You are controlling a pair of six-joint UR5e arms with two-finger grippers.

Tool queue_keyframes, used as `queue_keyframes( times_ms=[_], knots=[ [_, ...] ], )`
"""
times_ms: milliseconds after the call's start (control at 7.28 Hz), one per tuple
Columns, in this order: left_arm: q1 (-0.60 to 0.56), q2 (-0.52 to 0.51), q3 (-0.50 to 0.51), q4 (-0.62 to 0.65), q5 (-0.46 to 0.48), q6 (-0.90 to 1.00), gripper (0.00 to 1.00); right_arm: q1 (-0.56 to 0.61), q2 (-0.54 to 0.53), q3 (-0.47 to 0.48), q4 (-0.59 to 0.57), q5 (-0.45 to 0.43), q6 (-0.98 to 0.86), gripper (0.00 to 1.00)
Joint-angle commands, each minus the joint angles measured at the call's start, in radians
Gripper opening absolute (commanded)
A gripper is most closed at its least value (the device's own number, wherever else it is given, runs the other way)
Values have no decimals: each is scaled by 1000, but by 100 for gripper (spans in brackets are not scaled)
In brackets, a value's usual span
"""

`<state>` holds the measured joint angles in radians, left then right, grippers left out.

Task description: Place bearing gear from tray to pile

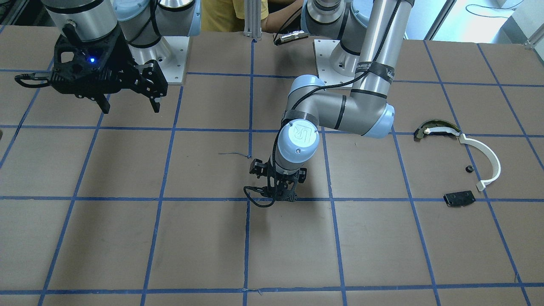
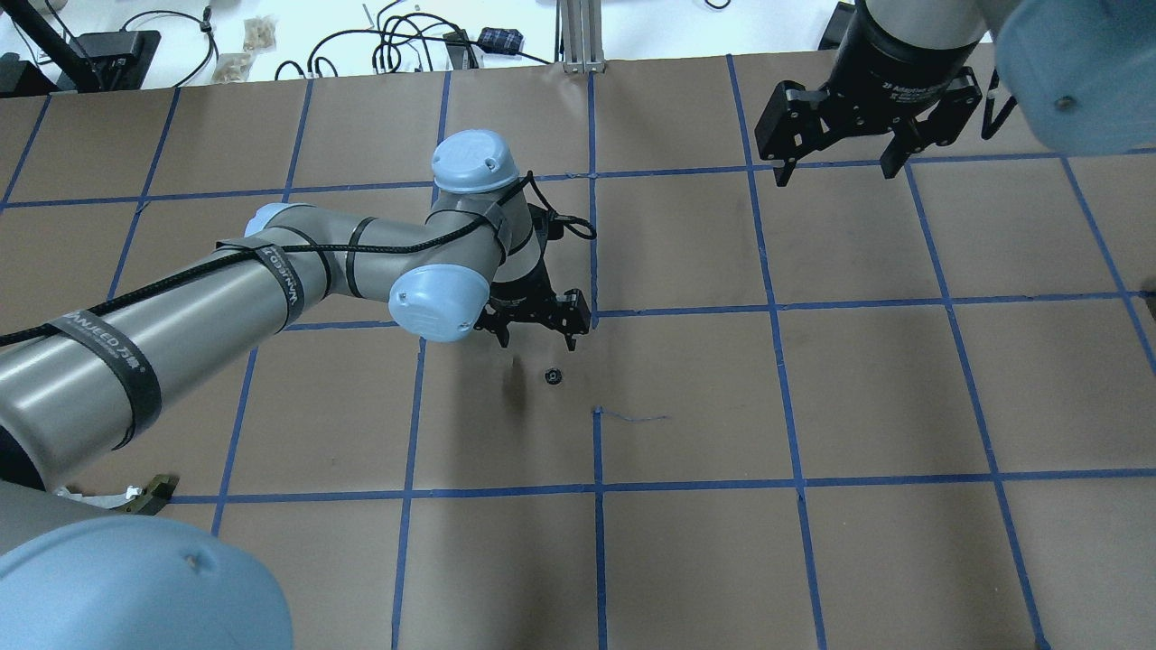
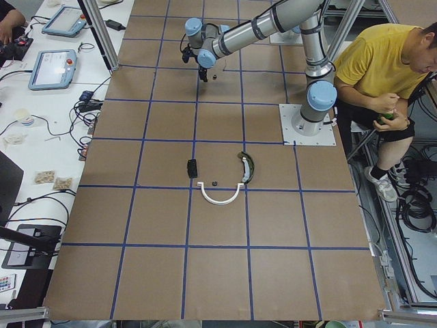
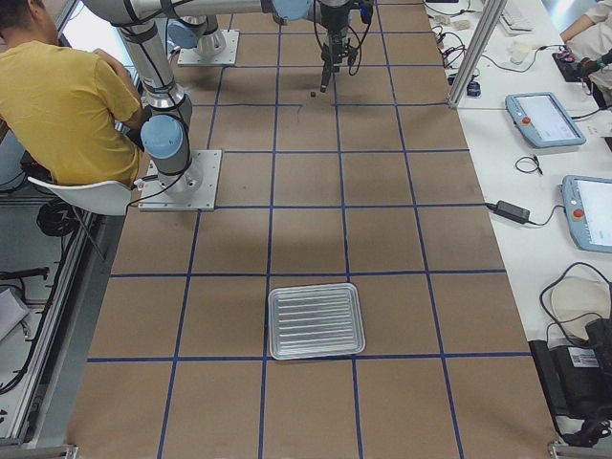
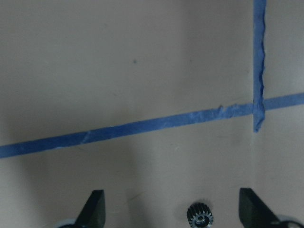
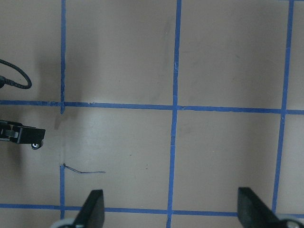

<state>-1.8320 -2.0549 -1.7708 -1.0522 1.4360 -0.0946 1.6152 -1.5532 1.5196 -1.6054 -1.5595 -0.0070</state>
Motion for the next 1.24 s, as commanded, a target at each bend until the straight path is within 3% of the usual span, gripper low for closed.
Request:
queue_keyframes(
  times_ms=[0, 549, 824, 1099],
  knots=[
    [-26, -17, -6, -5, 7, -4, 94, -1, 12, 1, -1, -4, -14, 100],
    [-29, -25, -6, -25, 26, -7, 71, -1, 16, 1, -5, -5, -14, 100],
    [-33, -25, -6, -46, 37, -7, 54, -1, 16, 1, -7, -4, -14, 100],
    [-33, -25, -4, -48, 35, -7, 5, -1, 16, 1, -7, -5, -16, 100]
  ],
)
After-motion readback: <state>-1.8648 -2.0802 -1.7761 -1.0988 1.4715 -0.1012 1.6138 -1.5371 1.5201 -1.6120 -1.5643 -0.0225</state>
